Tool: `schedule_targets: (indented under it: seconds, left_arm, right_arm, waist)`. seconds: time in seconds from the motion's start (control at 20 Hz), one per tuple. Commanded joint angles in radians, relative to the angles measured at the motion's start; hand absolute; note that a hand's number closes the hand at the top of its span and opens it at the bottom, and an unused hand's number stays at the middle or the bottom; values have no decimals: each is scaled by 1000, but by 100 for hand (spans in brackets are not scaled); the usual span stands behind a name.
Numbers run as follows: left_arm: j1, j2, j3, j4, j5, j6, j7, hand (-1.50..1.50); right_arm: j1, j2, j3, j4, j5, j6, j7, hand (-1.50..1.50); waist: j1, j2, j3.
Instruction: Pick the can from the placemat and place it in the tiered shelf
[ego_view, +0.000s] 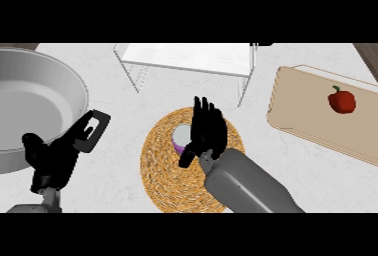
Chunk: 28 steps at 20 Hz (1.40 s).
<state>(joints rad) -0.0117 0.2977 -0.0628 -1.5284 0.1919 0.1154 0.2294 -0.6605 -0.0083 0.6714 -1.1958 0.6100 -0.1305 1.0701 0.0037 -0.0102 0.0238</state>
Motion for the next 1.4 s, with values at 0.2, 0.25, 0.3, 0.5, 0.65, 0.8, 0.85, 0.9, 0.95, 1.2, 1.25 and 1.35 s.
schedule_targets:
  seconds: [0.2,0.25,0.3,0.5,0.65,0.8,0.85,0.9,0.95,1.2,1.25,1.35]
  left_arm:
    - [-24,-38,20,153,39,-19,50,0]
    - [-5,-25,20,113,52,-39,54,0]
    - [35,-20,5,86,33,-35,46,0]
    - [-18,-36,6,86,28,-14,103,0]
    - [24,-40,7,91,18,-24,62,0]
    - [-21,-57,2,140,7,-17,75,0]
    - [38,-42,18,133,27,-52,30,0]
    - [32,-17,42,70,50,-56,77,0]
    - [-26,-36,21,127,17,-46,58,0]
    - [-59,-72,-22,121,2,-42,82,0]
    - [-36,-71,-38,95,-2,-50,88,0]
    - [-30,-51,-7,131,-15,-47,52,0]
  right_arm:
    - [-1,8,5,46,-54,44,-24,150]
    - [9,8,31,104,-98,102,-100,150]
    - [24,8,94,106,-75,176,-99,150]
    - [-38,8,55,133,-137,40,-135,150]
    - [-21,8,83,93,-130,-9,-158,150]
    - [-34,8,142,38,-137,-88,-147,150]
    - [-62,8,154,14,-122,-75,-121,150]
    - [-57,8,146,40,-145,-84,-130,150]
    - [-127,8,157,57,-192,-118,-90,150]
    - [-296,8,199,95,-290,-189,-2,150]
    - [-316,8,197,75,-286,-246,23,150]
    - [-402,8,196,67,-260,-275,56,150]
  waist:
    - [-5,18,-25]
    - [16,25,-25]
    - [19,21,-25]
    - [24,19,-23]
    - [16,15,-24]
    - [12,17,-24]
    - [18,14,-25]
    - [23,13,-24]
    - [32,19,-24]
    - [78,27,-25]
    - [92,24,-25]
    - [78,19,-26]
